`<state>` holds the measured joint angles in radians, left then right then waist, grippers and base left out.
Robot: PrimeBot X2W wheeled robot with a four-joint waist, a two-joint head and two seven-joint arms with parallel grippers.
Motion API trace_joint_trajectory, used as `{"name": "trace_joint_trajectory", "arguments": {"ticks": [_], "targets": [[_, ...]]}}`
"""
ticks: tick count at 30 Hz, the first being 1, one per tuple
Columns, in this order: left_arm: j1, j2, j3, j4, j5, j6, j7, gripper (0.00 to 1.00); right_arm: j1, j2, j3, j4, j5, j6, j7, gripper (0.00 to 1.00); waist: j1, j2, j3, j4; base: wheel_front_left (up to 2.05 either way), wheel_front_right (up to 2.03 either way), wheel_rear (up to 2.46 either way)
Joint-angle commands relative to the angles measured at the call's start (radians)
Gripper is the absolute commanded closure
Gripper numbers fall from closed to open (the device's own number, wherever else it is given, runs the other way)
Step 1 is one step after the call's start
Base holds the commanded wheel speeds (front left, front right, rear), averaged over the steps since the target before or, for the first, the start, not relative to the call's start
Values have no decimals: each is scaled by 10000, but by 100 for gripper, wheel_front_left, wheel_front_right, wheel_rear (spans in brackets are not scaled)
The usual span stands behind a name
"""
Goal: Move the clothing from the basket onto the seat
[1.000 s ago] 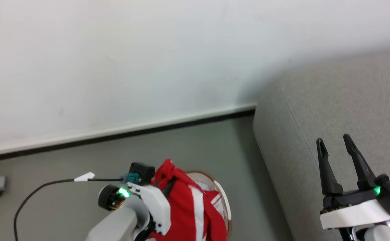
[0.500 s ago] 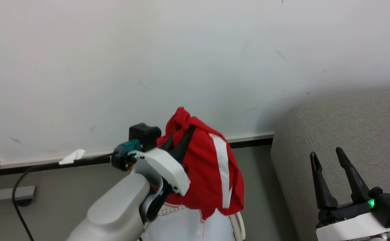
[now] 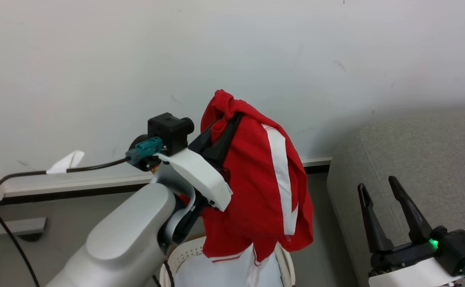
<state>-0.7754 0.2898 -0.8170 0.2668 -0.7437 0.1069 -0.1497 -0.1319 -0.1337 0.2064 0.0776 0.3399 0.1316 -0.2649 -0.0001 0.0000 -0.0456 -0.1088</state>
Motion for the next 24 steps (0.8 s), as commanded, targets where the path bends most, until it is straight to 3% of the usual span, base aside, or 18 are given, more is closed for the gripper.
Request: {"name": "trace_joint_trajectory", "arguments": {"ticks": [1,15,24], "targets": [[-74,58,30,-128,142,53,36,100,141,-105,36,-34,-48,-18,9,0,1,0,12,0,0,0,0],[222,191,-97,-410,18,140,65,100,-305,-538,1073,-114,218,-19,9,0,1,0,53,75,0,0,0],[144,129,-154,-260,-29,90,38,100,-1048,-997,3169,-118,850,-19,9,0,1,0,138,209,0,0,0]]}}
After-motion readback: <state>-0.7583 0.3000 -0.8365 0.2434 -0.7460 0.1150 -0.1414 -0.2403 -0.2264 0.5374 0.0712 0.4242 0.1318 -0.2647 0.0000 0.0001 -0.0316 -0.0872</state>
